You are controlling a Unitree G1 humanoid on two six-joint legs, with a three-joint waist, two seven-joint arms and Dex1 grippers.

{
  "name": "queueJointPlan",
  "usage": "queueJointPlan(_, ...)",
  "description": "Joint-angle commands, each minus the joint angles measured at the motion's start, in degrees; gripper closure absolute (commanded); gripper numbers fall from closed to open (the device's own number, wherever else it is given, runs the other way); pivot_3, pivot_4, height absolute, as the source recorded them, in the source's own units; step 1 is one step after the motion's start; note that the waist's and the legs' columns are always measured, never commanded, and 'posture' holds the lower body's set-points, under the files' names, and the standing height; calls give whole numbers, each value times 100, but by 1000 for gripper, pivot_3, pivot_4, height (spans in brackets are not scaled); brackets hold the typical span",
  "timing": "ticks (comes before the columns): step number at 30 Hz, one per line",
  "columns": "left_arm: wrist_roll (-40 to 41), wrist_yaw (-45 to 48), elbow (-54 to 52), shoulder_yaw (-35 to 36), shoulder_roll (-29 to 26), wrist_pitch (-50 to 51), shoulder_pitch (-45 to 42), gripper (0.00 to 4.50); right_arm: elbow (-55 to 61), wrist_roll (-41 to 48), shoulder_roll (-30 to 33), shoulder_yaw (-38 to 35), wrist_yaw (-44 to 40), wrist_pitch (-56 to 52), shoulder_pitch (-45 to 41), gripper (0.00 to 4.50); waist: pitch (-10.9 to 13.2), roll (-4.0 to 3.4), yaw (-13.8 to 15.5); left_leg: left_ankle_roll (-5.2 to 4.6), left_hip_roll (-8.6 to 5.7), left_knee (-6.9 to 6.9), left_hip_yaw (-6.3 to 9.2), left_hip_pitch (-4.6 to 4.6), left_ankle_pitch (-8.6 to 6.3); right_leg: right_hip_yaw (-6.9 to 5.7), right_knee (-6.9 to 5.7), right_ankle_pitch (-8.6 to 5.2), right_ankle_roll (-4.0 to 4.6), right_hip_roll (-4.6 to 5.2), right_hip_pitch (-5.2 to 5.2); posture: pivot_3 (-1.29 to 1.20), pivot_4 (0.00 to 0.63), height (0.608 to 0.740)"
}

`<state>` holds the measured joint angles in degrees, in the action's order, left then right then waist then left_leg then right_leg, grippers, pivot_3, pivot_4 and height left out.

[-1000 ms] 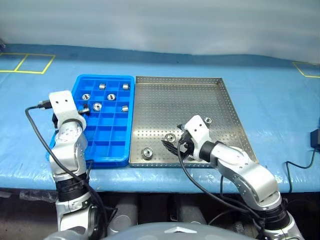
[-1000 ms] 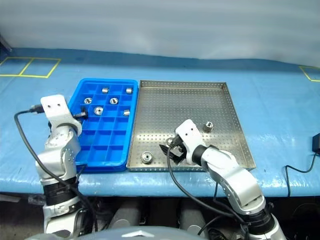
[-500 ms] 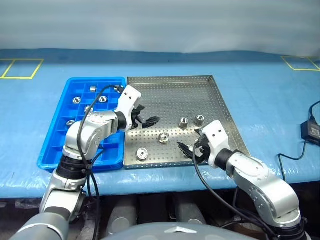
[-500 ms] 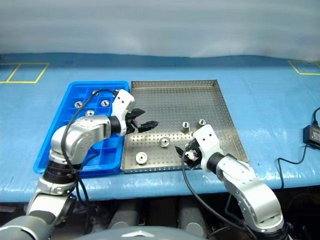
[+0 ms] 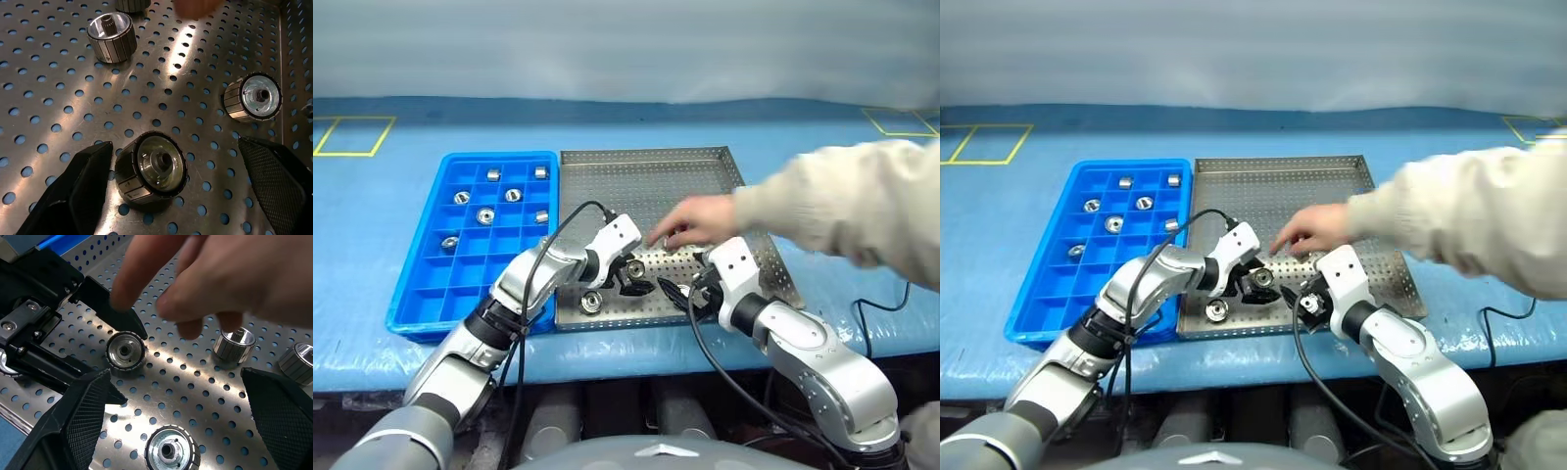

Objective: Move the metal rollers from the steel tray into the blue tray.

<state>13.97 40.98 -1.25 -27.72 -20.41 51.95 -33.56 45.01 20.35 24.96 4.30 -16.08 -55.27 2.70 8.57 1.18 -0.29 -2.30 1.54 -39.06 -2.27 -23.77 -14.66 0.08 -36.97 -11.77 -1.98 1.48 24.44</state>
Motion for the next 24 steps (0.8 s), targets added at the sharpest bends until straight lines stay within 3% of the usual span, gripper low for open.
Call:
queueJointPlan(1,-123,-92,42,71,88,-84,-69,46,196,5,-17,-34,37,47,-38,0,0,0,-17,0,0,0,0,0,0,0,0,0,0,0,0,-36,150,740)
queueJointPlan(24,-159,-74,-169,171,57,21,105,46,54,0,50,100,-76,71,-208,0,0,0,-24,-2,-1,0,-6,1,-1,7,0,3,-6,1,1,5,150,740)
